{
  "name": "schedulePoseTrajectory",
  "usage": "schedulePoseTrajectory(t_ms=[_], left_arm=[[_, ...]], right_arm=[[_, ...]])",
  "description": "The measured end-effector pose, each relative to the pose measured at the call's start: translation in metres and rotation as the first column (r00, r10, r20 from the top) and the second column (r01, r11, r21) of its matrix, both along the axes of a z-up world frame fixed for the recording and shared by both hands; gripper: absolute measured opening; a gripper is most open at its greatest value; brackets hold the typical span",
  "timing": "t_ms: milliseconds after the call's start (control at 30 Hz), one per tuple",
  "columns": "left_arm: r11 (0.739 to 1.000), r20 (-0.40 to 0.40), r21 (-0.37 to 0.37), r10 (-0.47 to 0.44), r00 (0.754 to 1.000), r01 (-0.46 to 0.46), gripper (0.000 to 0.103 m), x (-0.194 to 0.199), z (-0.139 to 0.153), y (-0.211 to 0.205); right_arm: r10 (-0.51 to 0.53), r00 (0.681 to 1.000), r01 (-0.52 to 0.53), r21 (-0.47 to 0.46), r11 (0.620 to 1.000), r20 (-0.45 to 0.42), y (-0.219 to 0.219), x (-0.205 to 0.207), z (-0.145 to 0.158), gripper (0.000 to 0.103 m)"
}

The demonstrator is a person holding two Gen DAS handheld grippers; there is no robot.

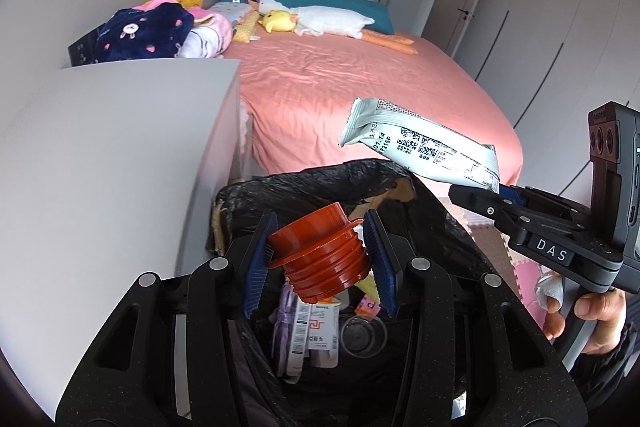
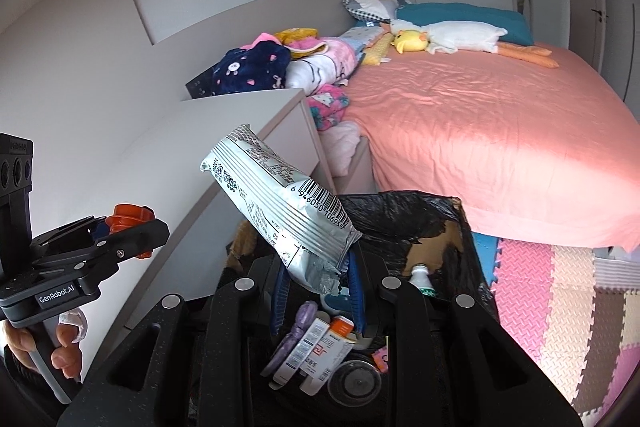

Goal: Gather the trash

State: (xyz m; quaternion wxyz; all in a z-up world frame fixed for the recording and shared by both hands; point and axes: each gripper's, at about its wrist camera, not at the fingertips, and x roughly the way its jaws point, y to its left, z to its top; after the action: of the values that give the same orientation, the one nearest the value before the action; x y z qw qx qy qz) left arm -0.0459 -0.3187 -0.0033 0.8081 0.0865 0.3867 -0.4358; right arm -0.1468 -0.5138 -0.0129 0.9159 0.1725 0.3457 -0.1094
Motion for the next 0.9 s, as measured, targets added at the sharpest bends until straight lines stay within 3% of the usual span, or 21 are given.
schedulePoseTrajectory(t_ms=[400,433,467,533,667,900], left_arm=[[0.998,-0.025,0.031,-0.055,0.998,0.056,0.045,-0.011,-0.015,-0.023],[0.997,-0.030,0.032,-0.062,0.998,0.063,0.050,-0.011,-0.016,-0.024],[0.997,-0.030,0.031,-0.065,0.997,0.065,0.073,-0.013,-0.016,-0.024],[0.999,0.010,0.024,-0.028,1.000,0.028,0.097,-0.015,-0.013,-0.020],[1.000,0.009,0.026,-0.007,1.000,0.007,0.097,-0.012,-0.011,-0.017],[1.000,0.008,-0.002,-0.001,1.000,0.001,0.097,-0.009,-0.011,-0.012]], right_arm=[[-0.053,0.998,0.054,0.007,0.999,-0.038,-0.018,-0.010,-0.009,0.027],[-0.060,0.997,0.061,0.008,0.998,-0.040,-0.019,-0.010,-0.008,0.038],[-0.069,0.997,0.069,0.009,0.998,-0.036,-0.020,-0.010,-0.006,0.058],[-0.085,0.996,0.085,-0.003,0.996,-0.013,-0.020,-0.013,-0.002,0.081],[-0.094,0.996,0.094,-0.029,0.995,0.011,-0.016,-0.015,0.005,0.087],[-0.090,0.996,0.090,-0.024,0.996,0.010,-0.016,-0.017,0.004,0.087]])
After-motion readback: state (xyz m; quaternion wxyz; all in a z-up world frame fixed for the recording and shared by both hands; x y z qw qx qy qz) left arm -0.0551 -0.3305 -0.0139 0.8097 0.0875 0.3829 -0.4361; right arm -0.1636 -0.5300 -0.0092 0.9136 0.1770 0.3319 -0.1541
